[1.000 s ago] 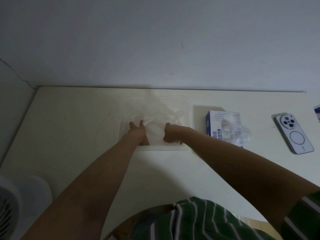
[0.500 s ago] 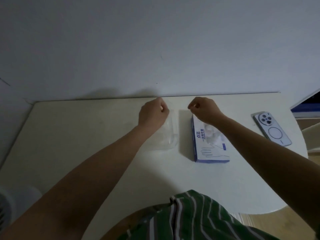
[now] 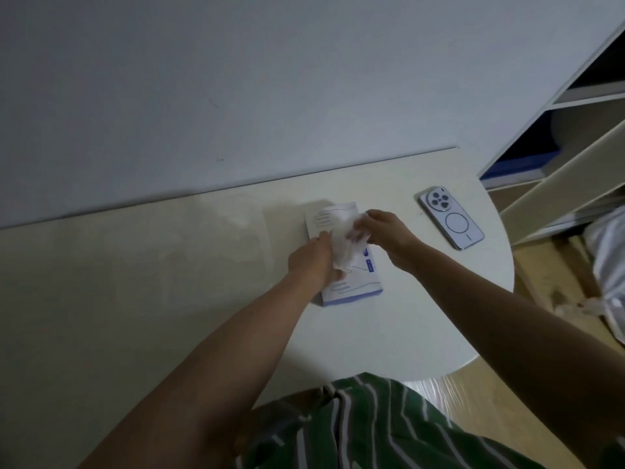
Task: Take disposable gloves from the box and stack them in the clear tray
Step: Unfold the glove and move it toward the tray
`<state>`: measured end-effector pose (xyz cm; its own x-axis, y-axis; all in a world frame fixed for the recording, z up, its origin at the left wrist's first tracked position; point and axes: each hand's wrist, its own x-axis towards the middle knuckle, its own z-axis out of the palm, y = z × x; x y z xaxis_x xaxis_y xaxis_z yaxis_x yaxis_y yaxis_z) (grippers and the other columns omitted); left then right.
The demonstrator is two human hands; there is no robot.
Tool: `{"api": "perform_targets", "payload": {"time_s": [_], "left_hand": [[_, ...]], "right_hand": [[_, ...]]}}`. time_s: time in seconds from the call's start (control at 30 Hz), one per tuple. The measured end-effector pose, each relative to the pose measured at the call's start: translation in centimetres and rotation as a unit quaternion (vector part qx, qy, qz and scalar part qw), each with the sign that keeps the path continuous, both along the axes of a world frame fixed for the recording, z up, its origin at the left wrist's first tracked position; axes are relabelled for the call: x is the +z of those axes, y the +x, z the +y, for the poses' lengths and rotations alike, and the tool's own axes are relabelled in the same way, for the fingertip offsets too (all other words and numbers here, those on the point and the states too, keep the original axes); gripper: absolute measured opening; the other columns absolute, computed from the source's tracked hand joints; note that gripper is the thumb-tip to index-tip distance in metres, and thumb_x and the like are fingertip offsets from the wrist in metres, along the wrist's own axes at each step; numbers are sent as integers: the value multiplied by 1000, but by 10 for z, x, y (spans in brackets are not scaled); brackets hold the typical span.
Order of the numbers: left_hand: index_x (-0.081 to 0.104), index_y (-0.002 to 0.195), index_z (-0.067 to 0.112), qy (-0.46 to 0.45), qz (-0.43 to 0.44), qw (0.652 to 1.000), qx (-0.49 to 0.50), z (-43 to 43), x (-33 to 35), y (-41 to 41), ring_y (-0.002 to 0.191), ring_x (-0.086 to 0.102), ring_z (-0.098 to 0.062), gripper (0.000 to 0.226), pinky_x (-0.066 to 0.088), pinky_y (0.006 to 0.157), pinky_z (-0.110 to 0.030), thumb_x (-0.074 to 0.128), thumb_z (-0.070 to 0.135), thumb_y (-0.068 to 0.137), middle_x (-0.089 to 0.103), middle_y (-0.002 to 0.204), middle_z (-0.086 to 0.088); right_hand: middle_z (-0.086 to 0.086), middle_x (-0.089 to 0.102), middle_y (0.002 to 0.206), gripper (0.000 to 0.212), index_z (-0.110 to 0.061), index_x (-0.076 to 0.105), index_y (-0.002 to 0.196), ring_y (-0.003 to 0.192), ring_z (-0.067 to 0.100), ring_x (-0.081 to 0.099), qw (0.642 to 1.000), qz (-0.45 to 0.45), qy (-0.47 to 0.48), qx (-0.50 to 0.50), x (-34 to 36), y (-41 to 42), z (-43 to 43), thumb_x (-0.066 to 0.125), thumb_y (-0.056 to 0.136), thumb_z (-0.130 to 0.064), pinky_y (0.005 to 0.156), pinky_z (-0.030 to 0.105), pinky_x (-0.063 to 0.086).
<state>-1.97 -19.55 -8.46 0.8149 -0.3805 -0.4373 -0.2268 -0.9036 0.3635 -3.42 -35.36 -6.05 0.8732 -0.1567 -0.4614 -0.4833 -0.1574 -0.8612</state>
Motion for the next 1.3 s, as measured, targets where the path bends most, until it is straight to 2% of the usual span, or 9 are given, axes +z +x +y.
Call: {"api": "perform_targets", "payload": {"time_s": [0.13,0.3,0.43,0.57,0.67,0.73,0.87,1.03,1.3], "left_hand": [[35,131,12,25,-24,999,-8,-6,-4,-1,109,60,-28,78,45,78,-36,78,45,75,55,124,-8],[43,128,5,-90,74,991,62,-3,1,15,95,65,-32,50,51,73,-36,64,29,89,62,112,-14],[62,84,8,-402,233,829,311,6,30,24,55,50,-19,29,43,45,-23,38,16,97,58,61,-2],[65,68,15,-537,321,693,359,21,57,33,63,59,-19,44,49,66,-24,34,34,92,65,66,-4],[66,93,6,-513,290,719,369,34,64,35,76,66,-24,43,54,83,-35,60,48,88,70,87,-14],[66,86,5,-483,259,756,359,43,61,33,63,63,-20,15,57,68,-28,73,18,84,66,81,-15],[65,76,5,-435,173,825,315,65,57,27,41,50,-16,12,38,41,-18,63,-6,82,57,59,-11],[67,71,16,-336,123,909,216,116,59,32,37,37,-9,31,25,38,-13,47,-6,78,50,54,-5],[69,83,6,-478,226,714,460,185,60,41,54,59,-12,10,54,55,-21,72,16,84,68,68,-4]], "right_hand": [[16,53,74,14,-6,58,91,66,24,50,984,-53,119,-120,10,6,-7,46,89,-12,59,30,42],[5,64,74,14,-9,58,98,70,19,61,986,-70,147,-28,18,13,-15,57,87,1,65,31,53],[9,59,85,28,-7,54,111,75,20,56,983,-48,178,19,15,11,-8,59,85,3,64,28,47],[10,56,86,31,-5,51,115,75,21,56,981,-43,180,53,17,12,2,64,87,-2,66,30,50],[15,57,92,32,-2,50,116,82,29,57,985,-49,163,29,20,16,14,63,87,2,74,38,50],[17,56,98,34,0,49,119,88,30,57,986,-56,159,2,25,19,27,61,88,3,79,40,52],[21,58,107,37,4,51,124,93,31,61,975,-26,220,35,34,24,53,61,90,-7,93,46,49],[20,60,107,35,8,58,122,97,34,58,975,25,180,131,41,32,82,60,90,-8,93,44,48],[10,58,77,10,-4,62,82,69,18,57,977,-116,156,92,41,46,141,58,92,-4,64,29,49]]}}
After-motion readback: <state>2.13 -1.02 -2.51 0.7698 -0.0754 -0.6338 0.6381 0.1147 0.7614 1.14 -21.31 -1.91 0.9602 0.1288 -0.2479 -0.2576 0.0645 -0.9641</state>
